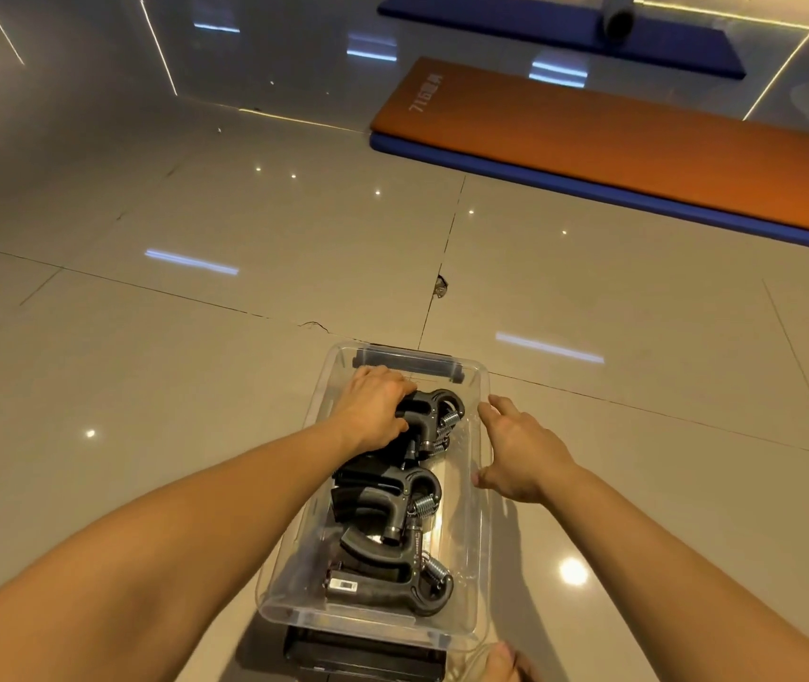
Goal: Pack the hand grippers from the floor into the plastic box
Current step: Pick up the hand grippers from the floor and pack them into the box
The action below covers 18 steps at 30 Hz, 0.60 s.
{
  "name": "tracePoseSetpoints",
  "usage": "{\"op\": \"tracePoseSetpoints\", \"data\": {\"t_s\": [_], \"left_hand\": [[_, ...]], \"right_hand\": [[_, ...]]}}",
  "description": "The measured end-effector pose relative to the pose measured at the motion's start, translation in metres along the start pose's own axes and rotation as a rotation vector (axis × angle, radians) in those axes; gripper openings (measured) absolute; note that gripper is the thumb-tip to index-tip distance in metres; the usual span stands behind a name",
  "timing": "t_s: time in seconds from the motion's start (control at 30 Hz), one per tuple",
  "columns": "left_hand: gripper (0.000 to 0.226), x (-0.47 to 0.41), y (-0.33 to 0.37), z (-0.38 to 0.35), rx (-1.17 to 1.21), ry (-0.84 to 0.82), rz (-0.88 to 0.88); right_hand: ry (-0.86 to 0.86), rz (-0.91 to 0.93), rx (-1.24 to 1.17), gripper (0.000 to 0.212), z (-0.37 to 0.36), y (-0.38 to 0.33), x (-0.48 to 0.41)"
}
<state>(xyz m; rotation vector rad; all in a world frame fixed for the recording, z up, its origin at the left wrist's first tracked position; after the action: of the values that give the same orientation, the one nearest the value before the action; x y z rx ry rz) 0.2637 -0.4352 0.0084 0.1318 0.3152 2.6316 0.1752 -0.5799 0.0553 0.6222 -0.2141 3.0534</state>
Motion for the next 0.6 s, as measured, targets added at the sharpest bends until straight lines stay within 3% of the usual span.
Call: {"op": "tracePoseSetpoints", "data": {"t_s": [0.37,0.6], "left_hand": [[0.066,0.010,-0.009,0.006,-0.253,0.085,-0.063],[0.065,0.017,-0.011,0.005,-0.237,0.081,-0.012]], "right_hand": [[0.005,-0.001,-0.006,0.092,0.001,-0.002,-0.001],[0.006,-0.007,0.003,0.090,0.000,-0.002,-0.002]]}}
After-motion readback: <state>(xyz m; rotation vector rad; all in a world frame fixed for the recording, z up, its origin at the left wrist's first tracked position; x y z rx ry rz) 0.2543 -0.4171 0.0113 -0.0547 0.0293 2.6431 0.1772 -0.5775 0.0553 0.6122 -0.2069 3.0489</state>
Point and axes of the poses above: each hand's wrist, its own x-axis away from the middle knuckle, its own z-axis out of the back of the hand, y = z × x, the point moved 10 cm from there along -x, towards the middle knuckle, and after that the axes turned 6 degrees about y, right-handed, at the moved point
